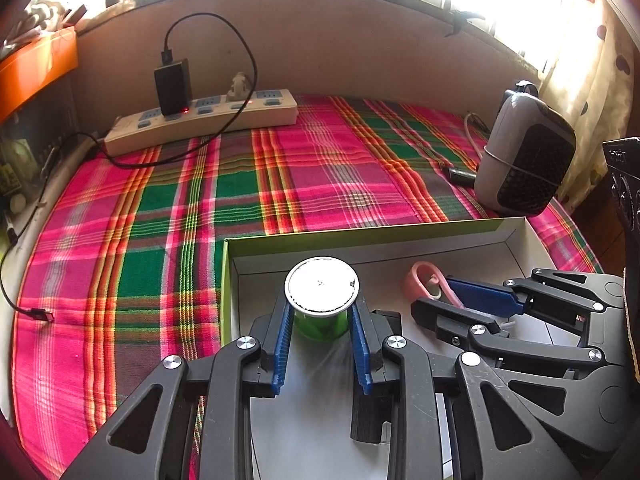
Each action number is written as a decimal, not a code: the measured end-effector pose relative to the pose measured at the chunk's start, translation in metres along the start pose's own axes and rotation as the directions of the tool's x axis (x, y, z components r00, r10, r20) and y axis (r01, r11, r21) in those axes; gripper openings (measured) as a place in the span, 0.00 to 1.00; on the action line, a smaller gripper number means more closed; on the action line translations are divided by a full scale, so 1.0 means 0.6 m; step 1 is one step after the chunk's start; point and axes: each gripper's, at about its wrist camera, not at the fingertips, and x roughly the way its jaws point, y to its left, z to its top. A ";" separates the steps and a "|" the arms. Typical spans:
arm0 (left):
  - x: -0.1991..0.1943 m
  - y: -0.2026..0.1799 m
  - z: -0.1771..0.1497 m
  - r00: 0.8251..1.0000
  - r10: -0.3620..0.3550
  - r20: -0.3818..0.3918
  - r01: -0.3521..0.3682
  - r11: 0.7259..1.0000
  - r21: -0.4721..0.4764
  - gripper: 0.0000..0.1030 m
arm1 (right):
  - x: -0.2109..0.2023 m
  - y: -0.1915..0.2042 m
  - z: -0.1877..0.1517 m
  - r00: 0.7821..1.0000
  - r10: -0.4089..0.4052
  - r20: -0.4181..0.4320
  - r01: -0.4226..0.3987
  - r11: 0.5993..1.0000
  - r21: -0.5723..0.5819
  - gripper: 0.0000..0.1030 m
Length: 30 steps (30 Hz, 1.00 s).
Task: Organize objects
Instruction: 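Carry the spool and the pink clip into the white box with both grippers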
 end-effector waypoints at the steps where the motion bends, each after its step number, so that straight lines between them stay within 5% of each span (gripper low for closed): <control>1: 0.000 0.000 0.000 1.000 0.000 0.000 0.000 1.000 0.000 0.25 | 0.000 0.000 -0.001 1.000 -0.001 0.000 0.001 1.000 0.000 0.24; 17: 0.000 0.001 -0.002 1.000 -0.001 -0.002 0.001 1.000 -0.007 0.25 | -0.004 -0.007 -0.003 1.000 -0.012 0.003 0.012 1.000 0.021 0.36; 30: -0.010 0.004 0.000 1.000 0.004 0.008 -0.003 1.000 -0.016 0.35 | -0.016 -0.012 -0.005 1.000 -0.026 0.016 0.025 0.999 0.036 0.42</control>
